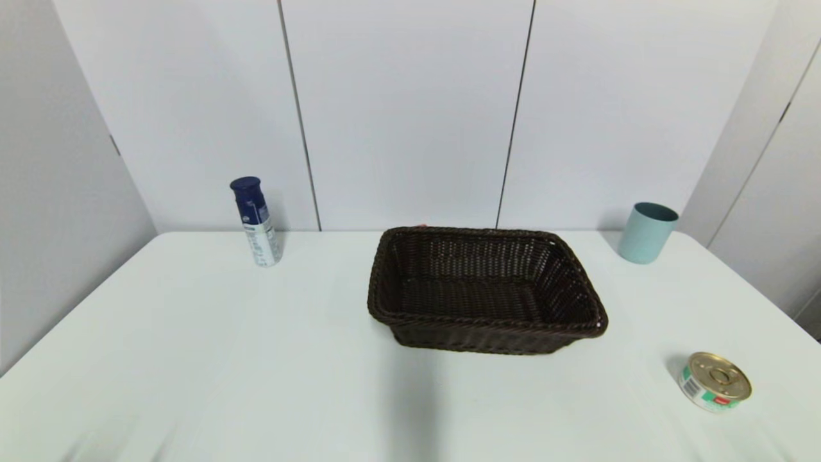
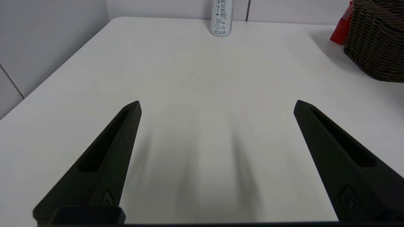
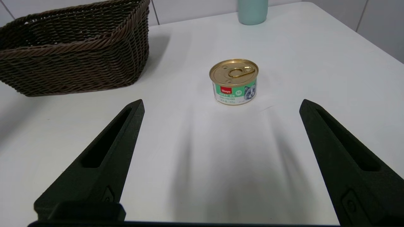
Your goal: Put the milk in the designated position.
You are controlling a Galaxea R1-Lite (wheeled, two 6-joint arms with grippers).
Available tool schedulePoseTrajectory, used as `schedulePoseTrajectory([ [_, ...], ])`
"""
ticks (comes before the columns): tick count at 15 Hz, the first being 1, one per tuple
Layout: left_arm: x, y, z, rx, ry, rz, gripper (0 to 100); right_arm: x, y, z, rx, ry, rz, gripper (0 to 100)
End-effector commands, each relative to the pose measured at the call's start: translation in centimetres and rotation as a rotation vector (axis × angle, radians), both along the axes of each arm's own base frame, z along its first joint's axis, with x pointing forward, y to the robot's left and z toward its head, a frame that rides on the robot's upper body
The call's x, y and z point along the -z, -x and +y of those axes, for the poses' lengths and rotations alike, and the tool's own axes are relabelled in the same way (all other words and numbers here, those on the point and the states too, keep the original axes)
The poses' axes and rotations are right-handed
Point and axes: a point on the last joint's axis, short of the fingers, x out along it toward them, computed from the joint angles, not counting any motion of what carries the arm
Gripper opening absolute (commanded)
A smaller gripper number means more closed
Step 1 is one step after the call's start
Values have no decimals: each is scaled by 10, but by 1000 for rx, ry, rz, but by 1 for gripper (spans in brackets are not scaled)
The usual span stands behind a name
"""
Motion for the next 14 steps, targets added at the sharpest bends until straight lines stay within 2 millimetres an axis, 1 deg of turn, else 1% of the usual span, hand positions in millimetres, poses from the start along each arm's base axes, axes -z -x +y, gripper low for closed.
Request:
schedulePoseTrajectory([
  [1, 0, 0, 0, -1, 0, 2, 100, 0, 0, 0, 0, -2, 1, 100],
  [14, 0, 0, 0, -1, 0, 3, 100, 0, 0, 0, 0, -1, 1, 100],
])
